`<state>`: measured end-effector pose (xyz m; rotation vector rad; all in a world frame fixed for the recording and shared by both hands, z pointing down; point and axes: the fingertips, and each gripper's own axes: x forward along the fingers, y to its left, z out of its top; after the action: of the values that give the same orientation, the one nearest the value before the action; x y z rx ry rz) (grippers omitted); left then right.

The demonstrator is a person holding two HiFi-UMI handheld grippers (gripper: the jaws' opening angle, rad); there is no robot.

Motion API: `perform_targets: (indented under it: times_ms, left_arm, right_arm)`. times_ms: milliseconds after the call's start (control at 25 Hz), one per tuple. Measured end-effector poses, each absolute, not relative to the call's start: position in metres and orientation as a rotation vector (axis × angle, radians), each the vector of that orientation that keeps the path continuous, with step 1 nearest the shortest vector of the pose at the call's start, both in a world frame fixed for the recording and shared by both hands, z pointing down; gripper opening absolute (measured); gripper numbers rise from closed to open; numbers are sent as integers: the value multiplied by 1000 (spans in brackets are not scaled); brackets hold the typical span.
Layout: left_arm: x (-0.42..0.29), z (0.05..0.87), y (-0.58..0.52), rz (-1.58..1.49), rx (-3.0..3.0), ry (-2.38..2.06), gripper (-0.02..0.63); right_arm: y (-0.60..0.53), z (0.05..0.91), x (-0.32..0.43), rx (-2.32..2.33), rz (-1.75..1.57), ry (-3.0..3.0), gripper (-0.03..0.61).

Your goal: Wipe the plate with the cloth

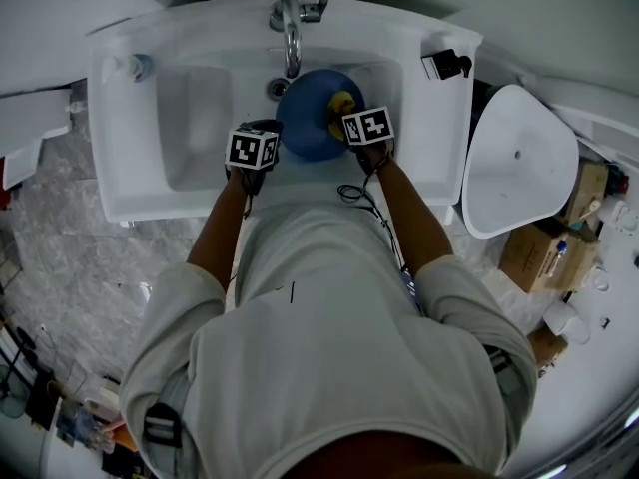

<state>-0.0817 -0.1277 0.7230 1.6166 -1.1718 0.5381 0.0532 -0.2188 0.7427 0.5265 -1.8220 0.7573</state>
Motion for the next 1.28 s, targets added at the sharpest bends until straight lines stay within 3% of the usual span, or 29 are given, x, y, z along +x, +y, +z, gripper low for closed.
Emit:
perform_targets:
  times_ms: [720, 1040, 1280]
  left_arm:
    - [-99, 782, -137, 602, 1516, -1114, 58]
    - [-130, 729, -132, 490, 1558, -1240, 73]
    - [-125, 673, -126, 413, 1728, -1298, 28]
  right_arm:
    - [-183, 713, 54, 553, 691, -1857, 87]
    - [-179, 681, 35, 688, 728, -2019, 87]
    - [-174, 651, 22, 772, 606, -2129, 86]
